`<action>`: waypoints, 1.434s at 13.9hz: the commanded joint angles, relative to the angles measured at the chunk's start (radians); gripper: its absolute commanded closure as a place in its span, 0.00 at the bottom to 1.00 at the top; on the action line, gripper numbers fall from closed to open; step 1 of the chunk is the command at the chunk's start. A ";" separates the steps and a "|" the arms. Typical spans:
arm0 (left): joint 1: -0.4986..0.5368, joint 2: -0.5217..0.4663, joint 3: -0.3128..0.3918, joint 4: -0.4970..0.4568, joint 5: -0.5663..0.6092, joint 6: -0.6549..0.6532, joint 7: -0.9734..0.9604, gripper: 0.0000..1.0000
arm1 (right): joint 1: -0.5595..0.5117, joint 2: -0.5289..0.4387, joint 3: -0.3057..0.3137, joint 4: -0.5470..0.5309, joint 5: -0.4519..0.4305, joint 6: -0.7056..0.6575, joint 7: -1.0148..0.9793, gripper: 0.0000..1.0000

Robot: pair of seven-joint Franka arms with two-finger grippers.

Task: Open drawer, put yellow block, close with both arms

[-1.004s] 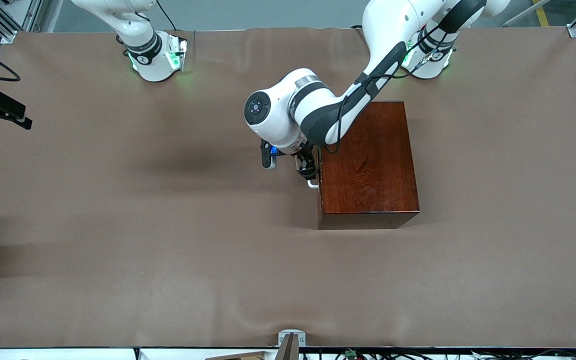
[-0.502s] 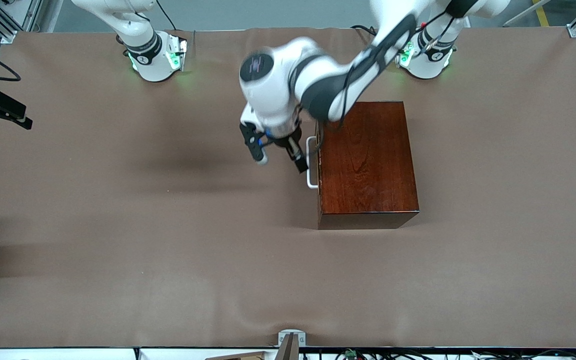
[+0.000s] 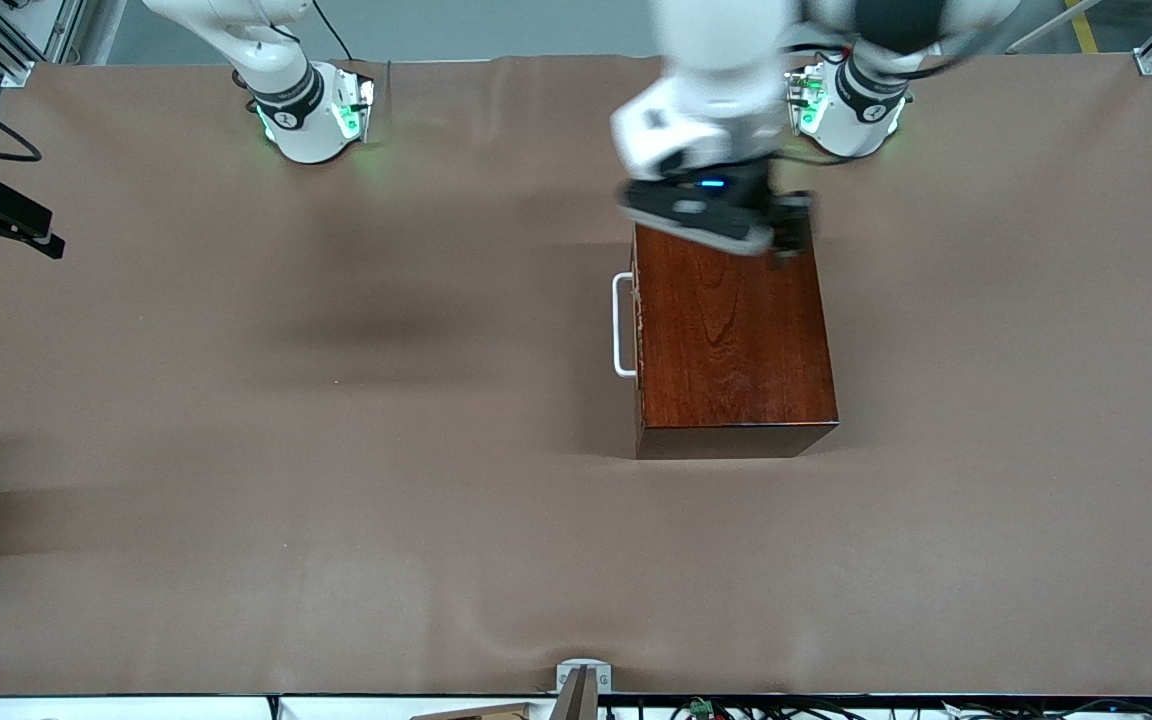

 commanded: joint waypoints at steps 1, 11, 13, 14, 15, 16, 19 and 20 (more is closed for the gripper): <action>0.207 -0.056 -0.009 -0.050 -0.132 -0.007 -0.019 0.00 | -0.011 0.000 0.010 0.011 0.011 -0.006 0.007 0.00; 0.301 -0.215 0.274 -0.302 -0.363 0.130 0.029 0.00 | -0.008 -0.001 0.011 0.013 0.013 -0.006 0.007 0.00; 0.299 -0.269 0.308 -0.382 -0.363 0.174 0.166 0.00 | -0.008 -0.001 0.013 0.013 0.013 -0.006 0.006 0.00; 0.293 -0.268 0.328 -0.381 -0.361 0.174 0.206 0.00 | -0.008 -0.001 0.013 0.013 0.013 -0.006 0.007 0.00; 0.289 -0.266 0.330 -0.379 -0.352 0.174 0.207 0.00 | -0.008 -0.001 0.013 0.013 0.011 -0.006 0.007 0.00; 0.284 -0.265 0.330 -0.378 -0.344 0.174 0.207 0.00 | -0.009 -0.001 0.013 0.013 0.011 -0.006 0.006 0.00; 0.286 -0.266 0.304 -0.376 -0.292 0.174 0.207 0.00 | -0.006 -0.001 0.014 0.013 0.013 -0.006 0.007 0.00; 0.287 -0.266 0.303 -0.376 -0.290 0.174 0.207 0.00 | -0.006 -0.001 0.014 0.013 0.013 -0.006 0.007 0.00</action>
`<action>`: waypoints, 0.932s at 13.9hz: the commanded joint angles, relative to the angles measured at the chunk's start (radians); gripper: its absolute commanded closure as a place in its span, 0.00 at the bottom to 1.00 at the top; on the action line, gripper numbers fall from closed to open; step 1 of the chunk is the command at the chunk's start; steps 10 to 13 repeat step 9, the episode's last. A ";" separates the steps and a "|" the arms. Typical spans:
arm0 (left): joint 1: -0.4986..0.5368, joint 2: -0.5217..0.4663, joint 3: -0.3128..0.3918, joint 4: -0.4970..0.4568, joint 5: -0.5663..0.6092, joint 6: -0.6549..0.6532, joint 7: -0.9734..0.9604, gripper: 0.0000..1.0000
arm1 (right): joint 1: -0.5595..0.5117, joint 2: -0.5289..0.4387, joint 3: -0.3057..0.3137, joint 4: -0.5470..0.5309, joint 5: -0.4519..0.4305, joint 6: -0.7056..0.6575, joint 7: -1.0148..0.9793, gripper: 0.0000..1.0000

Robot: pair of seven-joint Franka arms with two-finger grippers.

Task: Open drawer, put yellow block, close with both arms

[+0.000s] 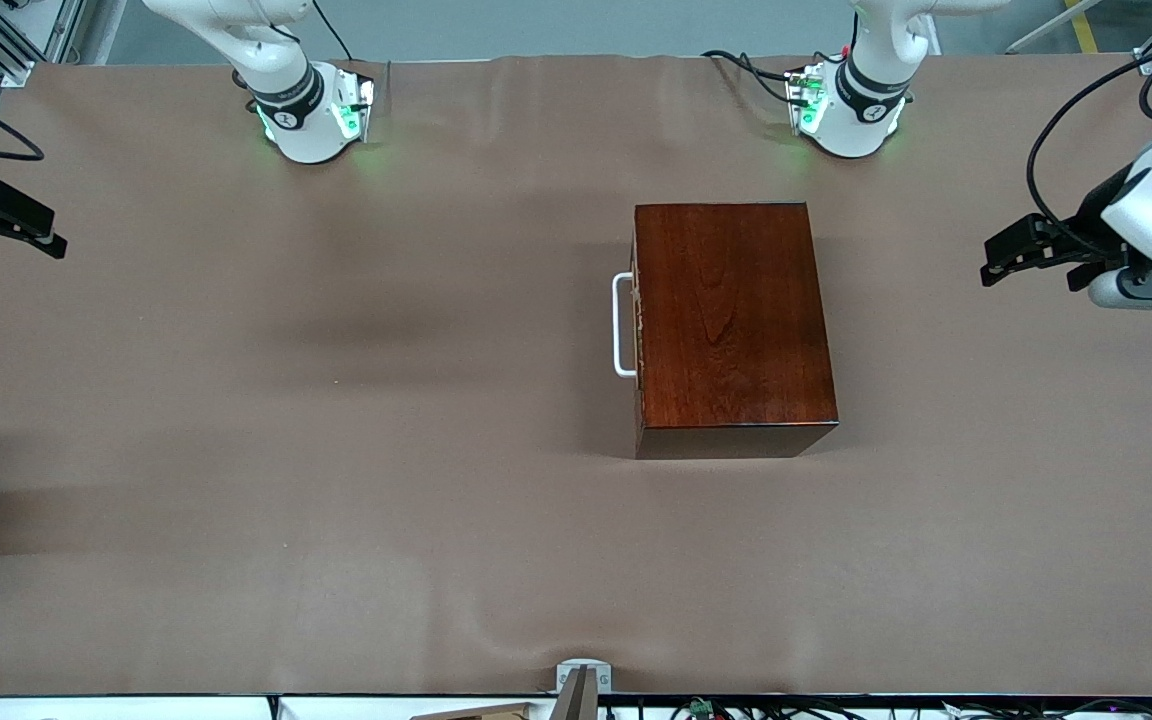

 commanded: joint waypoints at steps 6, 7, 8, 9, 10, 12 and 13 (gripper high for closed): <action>0.000 -0.022 -0.004 -0.025 0.028 0.016 0.011 0.00 | 0.018 -0.003 0.009 0.018 0.011 -0.007 0.007 0.00; -0.002 -0.022 -0.004 -0.022 0.028 0.014 0.011 0.00 | 0.018 -0.003 0.009 0.020 0.011 -0.006 0.007 0.00; -0.002 -0.022 -0.004 -0.020 0.028 0.014 0.011 0.00 | 0.018 -0.003 0.008 0.018 0.011 -0.006 0.007 0.00; -0.003 -0.022 -0.004 -0.020 0.028 0.014 0.011 0.00 | 0.018 -0.003 0.008 0.018 0.011 -0.006 0.007 0.00; -0.003 -0.022 -0.004 -0.020 0.028 0.014 0.011 0.00 | 0.018 -0.003 0.008 0.018 0.011 -0.006 0.007 0.00; -0.003 -0.022 -0.004 -0.020 0.028 0.014 0.011 0.00 | 0.018 -0.003 0.008 0.018 0.011 -0.006 0.007 0.00; -0.003 -0.022 -0.004 -0.020 0.028 0.014 0.011 0.00 | 0.018 -0.003 0.008 0.018 0.011 -0.006 0.007 0.00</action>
